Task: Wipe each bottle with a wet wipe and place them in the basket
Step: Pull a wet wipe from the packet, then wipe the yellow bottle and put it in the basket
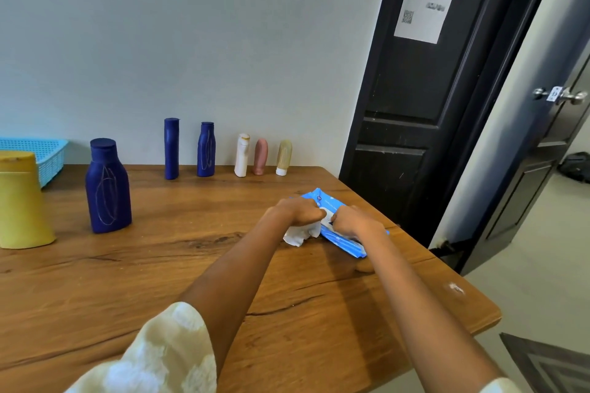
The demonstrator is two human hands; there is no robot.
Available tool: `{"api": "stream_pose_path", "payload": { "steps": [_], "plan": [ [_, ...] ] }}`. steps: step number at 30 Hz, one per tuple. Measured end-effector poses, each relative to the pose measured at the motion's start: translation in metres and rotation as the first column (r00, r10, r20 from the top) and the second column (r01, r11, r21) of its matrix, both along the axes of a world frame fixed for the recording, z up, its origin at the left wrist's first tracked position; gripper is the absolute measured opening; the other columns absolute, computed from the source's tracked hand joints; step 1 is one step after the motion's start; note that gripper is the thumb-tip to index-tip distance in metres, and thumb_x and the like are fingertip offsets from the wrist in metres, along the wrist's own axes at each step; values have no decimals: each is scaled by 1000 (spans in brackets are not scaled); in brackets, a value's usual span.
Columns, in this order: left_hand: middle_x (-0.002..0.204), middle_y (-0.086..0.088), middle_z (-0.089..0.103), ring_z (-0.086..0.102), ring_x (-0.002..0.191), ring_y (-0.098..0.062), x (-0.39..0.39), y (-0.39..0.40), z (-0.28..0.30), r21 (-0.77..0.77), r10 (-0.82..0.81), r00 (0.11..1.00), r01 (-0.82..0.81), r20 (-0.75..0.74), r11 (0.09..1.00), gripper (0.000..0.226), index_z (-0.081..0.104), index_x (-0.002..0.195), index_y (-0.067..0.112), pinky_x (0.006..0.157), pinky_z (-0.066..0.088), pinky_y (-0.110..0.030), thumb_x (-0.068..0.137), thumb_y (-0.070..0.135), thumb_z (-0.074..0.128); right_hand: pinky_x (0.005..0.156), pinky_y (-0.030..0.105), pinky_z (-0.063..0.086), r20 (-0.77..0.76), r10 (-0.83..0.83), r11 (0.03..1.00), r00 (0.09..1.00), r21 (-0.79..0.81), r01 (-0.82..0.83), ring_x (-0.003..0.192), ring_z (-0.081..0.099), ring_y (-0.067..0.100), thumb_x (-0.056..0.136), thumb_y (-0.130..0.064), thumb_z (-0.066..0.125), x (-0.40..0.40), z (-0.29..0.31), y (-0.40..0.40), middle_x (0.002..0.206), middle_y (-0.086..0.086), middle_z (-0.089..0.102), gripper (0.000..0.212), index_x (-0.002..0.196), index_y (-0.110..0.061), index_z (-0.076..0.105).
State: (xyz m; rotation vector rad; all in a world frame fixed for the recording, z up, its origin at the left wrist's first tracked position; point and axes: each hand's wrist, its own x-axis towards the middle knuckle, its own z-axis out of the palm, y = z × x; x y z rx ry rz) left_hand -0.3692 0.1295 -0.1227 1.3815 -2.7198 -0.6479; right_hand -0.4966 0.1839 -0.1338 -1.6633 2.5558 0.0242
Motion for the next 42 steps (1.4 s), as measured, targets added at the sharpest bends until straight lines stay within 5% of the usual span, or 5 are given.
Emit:
{"api": "stream_pose_path", "payload": {
  "steps": [13, 22, 27, 33, 42],
  "plan": [
    [117, -15, 64, 59, 109, -31, 20, -14, -4, 378, 426, 601, -213, -677, 901, 41, 65, 110, 4, 94, 46, -39, 93, 38, 50, 104, 40, 35, 22, -86, 996, 996, 24, 85, 131, 37, 27, 98, -48, 31, -11, -12, -2, 140, 6, 48, 52, 136, -16, 46],
    [90, -15, 64, 58, 77, -29, 44, -3, 14, 715, 692, 393, -111, -606, 690, 21, 59, 101, -2, 74, 51, -44, 88, 14, 64, 101, 36, 37, 81, 5, 906, 997, -421, 30, 125, 43, 28, 99, -30, 42, 14, -4, -5, 134, 10, 52, 36, 126, -11, 57],
    [96, -19, 64, 63, 78, -27, 54, -4, 22, 726, 678, 340, 19, -651, 688, 36, 57, 117, -4, 68, 54, -37, 86, -14, 43, 94, 29, 48, 782, 446, 819, 435, -552, 153, 120, 52, 15, 95, -32, 54, 50, 18, 4, 130, -2, 56, 40, 132, -18, 53],
    [85, -13, 63, 62, 75, -22, 90, 5, 30, 683, 665, 167, 91, -728, 725, 15, 60, 99, 0, 78, 54, -38, 88, -8, 55, 81, 19, 53, 754, 566, 820, 334, -558, -130, 106, 58, 4, 82, -5, 69, 84, 29, 2, 114, -8, 62, 59, 135, -22, 48],
    [110, -10, 66, 64, 99, -22, 181, 9, 36, 462, 441, 399, -46, -804, 885, 39, 58, 119, 9, 82, 54, -36, 90, 35, 59, 60, 17, 48, 684, 622, 654, 380, -721, 228, 61, 61, -2, 87, -7, 64, 164, 36, -18, 77, 2, 67, 11, 82, -17, 66]
  ]
}}
